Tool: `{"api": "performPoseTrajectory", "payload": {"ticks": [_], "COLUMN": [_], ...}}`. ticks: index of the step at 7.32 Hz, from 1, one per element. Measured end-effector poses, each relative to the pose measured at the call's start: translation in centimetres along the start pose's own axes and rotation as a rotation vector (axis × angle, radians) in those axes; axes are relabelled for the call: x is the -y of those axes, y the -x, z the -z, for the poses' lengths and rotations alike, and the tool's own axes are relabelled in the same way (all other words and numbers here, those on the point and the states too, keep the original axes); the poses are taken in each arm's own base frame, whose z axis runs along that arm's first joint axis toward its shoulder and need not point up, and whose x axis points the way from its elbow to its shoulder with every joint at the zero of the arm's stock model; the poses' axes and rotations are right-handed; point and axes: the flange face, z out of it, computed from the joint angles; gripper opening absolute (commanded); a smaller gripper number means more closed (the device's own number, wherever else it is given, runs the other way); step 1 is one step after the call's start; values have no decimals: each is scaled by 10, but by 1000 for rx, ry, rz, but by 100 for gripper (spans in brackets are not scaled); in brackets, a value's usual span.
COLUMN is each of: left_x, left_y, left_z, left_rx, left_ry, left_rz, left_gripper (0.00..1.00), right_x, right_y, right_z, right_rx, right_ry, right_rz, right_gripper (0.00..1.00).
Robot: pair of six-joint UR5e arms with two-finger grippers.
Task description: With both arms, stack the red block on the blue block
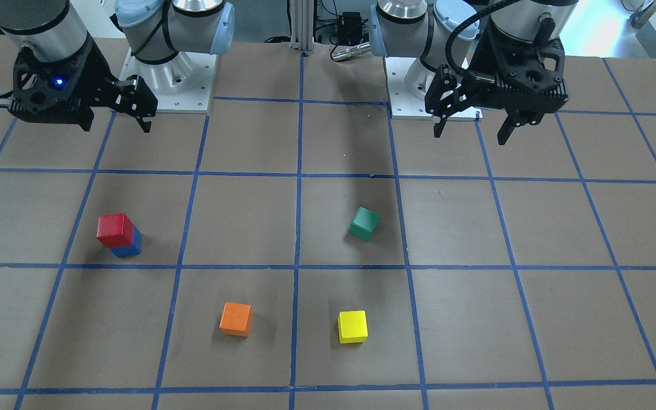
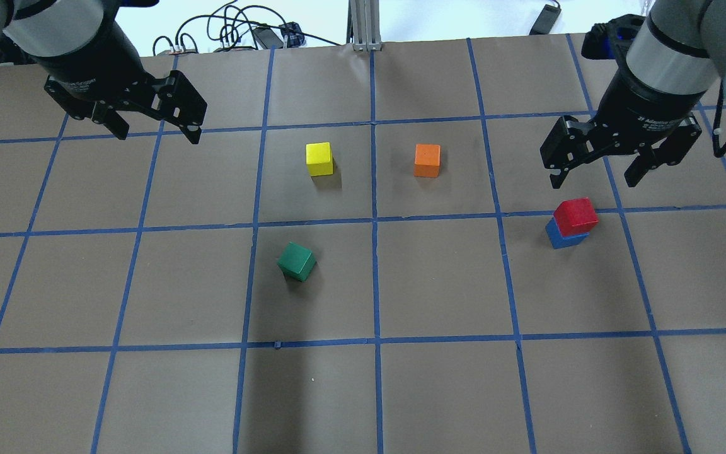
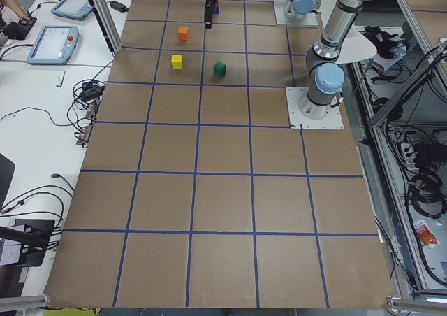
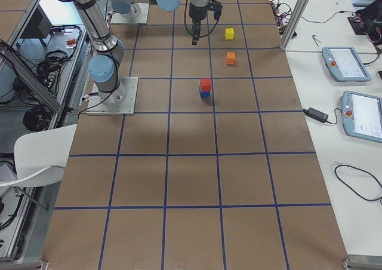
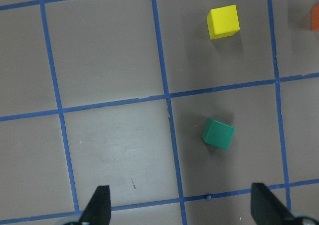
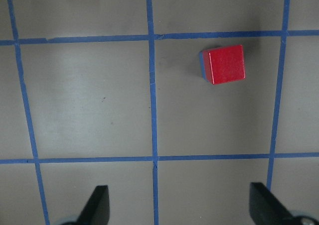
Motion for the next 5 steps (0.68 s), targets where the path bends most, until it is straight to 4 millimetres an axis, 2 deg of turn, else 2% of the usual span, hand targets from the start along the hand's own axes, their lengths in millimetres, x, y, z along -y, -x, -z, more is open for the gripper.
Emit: {"api": "performPoseTrajectory", "payload": {"ticks": [3, 5], "left_x": [0, 0], "left_y": [0, 0], "left_z": [0, 0], "left_rx": [0, 0], "left_ry": [0, 0], "left_rz": [0, 0], "left_gripper": [100, 100], "right_x": [-5, -6], "right_y": [22, 26], "right_z": [0, -2], "right_rx": [-1, -3], "right_ry": [-2, 0], "right_rz": [4, -4], "right_gripper": [100, 100]}}
